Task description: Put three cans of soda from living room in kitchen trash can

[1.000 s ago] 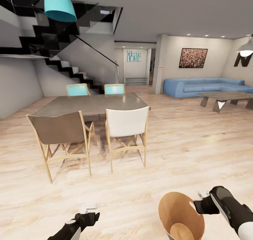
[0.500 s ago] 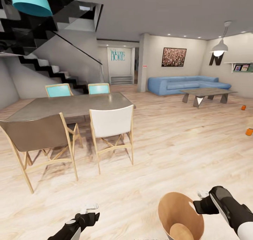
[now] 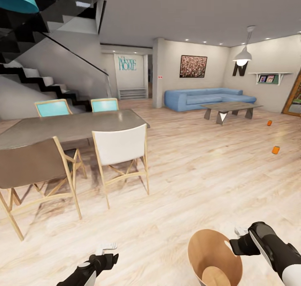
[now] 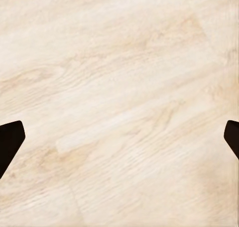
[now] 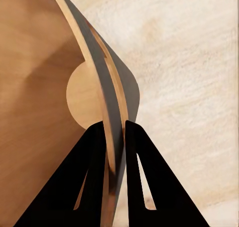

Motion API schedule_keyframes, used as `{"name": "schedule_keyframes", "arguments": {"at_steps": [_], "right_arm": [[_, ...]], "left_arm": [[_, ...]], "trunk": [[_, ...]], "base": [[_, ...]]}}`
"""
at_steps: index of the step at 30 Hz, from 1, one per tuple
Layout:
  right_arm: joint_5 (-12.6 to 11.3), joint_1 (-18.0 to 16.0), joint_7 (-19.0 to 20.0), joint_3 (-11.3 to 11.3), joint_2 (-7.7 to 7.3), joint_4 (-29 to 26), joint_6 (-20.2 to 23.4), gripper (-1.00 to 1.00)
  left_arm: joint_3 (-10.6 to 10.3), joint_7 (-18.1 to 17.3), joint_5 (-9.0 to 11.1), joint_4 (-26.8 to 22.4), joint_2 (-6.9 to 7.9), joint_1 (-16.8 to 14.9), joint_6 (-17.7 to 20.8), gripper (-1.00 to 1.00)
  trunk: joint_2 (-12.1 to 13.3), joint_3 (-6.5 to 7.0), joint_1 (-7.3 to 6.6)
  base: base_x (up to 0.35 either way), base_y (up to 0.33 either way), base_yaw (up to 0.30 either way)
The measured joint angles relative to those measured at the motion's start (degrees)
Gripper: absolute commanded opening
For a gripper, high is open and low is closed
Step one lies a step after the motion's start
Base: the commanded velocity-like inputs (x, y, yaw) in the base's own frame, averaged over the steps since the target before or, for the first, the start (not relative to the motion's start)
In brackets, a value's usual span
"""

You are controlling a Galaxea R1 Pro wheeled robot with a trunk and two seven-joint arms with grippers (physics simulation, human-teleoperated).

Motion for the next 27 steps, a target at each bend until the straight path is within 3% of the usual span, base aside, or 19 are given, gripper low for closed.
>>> {"name": "schedule_keyframes", "arguments": {"at_steps": [11,18,27], "right_arm": [[-0.1,0.0,0.0,0.0,0.02,0.0,0.0,-1.00],[-0.1,0.0,0.0,0.0,0.02,0.0,0.1,-1.00],[-0.5,0.0,0.1,0.0,0.10,-0.1,0.1,-1.00]], "left_arm": [[0.0,-0.1,-0.1,0.1,0.00,0.0,0.7,1.00],[0.0,0.0,-0.1,0.1,0.00,0.0,0.6,1.00],[-0.1,-0.2,0.0,-0.4,0.00,0.0,-0.1,1.00]], "trunk": [[4.4,1.94,-2.42],[7.2,3.20,-3.95],[7.2,3.20,-3.96]], "base": [[0.000,0.000,-0.015],[0.000,0.000,-0.225],[0.000,0.000,-0.103]]}}
